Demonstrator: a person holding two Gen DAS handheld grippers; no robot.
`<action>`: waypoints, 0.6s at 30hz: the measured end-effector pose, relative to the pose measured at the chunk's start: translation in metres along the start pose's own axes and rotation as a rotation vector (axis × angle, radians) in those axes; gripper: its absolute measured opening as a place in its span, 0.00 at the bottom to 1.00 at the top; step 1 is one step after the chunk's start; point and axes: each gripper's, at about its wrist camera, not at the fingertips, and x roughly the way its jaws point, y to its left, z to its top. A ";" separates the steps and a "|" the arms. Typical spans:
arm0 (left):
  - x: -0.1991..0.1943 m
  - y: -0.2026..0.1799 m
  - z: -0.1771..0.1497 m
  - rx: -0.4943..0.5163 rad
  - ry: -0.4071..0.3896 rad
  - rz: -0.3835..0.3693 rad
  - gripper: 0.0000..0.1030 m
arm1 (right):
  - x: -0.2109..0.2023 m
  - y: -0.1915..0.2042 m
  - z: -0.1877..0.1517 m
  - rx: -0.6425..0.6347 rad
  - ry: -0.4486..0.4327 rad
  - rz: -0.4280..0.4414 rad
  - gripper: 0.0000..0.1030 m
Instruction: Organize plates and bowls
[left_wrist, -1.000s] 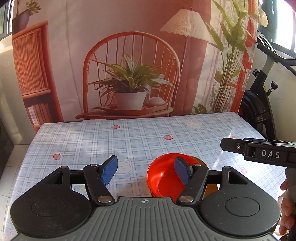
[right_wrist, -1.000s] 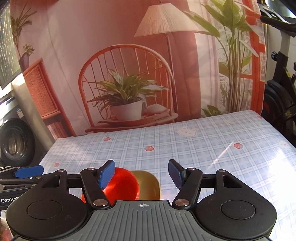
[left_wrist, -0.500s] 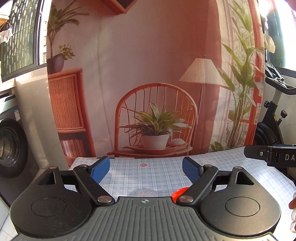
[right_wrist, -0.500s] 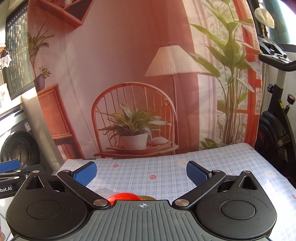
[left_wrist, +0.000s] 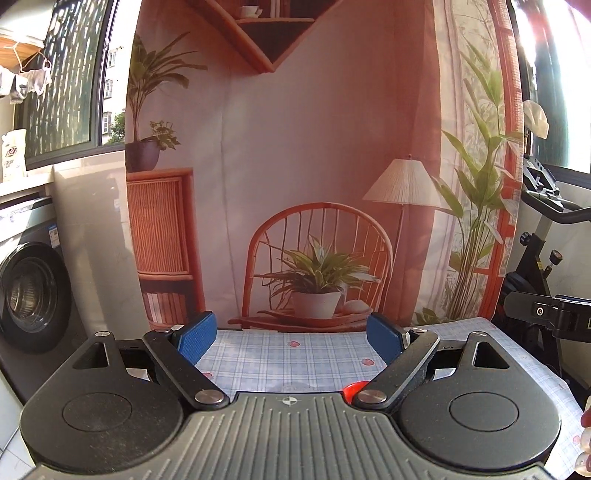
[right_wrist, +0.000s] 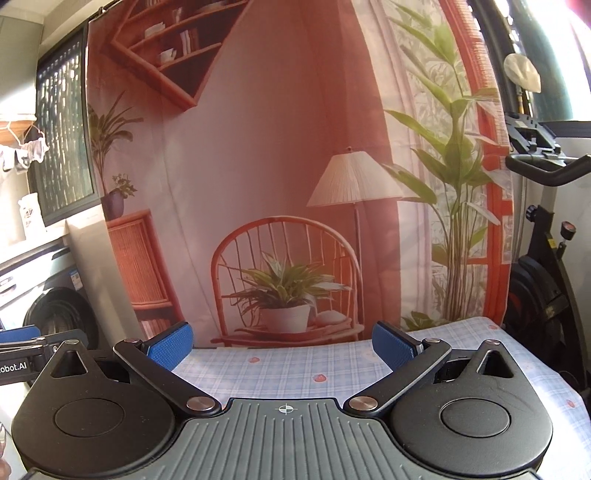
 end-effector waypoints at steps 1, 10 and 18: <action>-0.002 0.001 -0.001 -0.001 -0.001 -0.001 0.87 | -0.005 0.000 -0.001 0.004 -0.004 0.000 1.00; -0.021 0.004 -0.012 -0.016 0.008 0.001 0.87 | -0.027 0.007 -0.009 -0.026 -0.011 -0.006 1.00; -0.026 0.001 -0.016 0.003 0.011 -0.004 0.87 | -0.036 0.014 -0.011 -0.044 -0.020 0.001 1.00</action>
